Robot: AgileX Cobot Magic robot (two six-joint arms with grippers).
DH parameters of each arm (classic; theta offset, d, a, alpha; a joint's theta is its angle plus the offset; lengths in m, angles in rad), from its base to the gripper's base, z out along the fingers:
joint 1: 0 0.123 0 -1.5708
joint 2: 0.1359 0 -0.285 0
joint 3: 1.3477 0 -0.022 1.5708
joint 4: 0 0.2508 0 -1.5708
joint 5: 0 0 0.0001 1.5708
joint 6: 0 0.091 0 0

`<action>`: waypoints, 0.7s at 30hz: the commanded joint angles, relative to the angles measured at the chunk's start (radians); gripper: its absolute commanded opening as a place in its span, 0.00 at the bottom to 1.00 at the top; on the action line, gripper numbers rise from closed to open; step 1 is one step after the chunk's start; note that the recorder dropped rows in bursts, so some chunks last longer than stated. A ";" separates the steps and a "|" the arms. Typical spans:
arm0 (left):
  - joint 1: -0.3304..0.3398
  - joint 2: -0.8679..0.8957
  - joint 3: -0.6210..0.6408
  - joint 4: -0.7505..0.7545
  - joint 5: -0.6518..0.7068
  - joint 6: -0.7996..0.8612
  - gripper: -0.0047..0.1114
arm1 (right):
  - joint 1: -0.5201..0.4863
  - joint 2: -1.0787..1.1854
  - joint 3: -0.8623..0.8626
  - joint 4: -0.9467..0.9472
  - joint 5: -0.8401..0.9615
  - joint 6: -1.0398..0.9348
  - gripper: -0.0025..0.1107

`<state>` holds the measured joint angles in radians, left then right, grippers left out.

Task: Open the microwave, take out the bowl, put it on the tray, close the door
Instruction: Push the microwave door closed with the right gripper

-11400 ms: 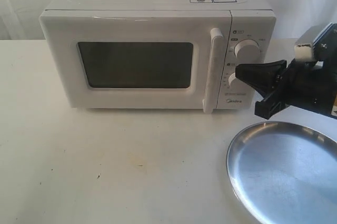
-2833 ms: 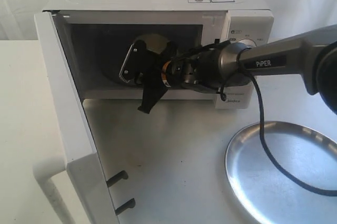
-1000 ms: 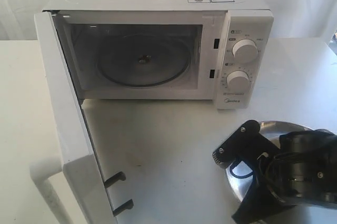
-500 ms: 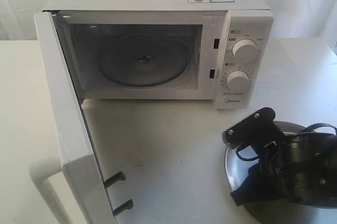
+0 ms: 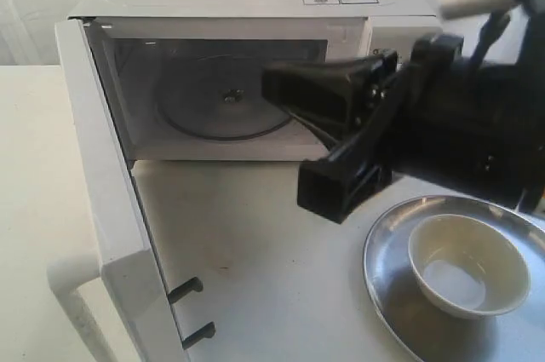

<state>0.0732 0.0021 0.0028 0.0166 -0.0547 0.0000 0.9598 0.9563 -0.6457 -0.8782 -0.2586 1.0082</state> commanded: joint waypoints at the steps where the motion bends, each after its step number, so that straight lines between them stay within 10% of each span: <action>1: 0.000 -0.002 -0.003 -0.008 -0.005 0.000 0.04 | 0.034 0.064 -0.136 -0.068 -0.070 -0.017 0.02; 8: 0.000 -0.002 -0.003 -0.008 -0.005 0.000 0.04 | 0.306 0.433 -0.482 -0.161 0.332 -0.090 0.02; 21: 0.000 -0.002 -0.003 -0.008 -0.005 0.000 0.04 | 0.504 0.839 -0.806 -0.507 1.043 -0.177 0.02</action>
<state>0.0732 0.0021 0.0028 0.0166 -0.0547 0.0000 1.4609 1.7436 -1.4442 -1.3390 0.6314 0.8449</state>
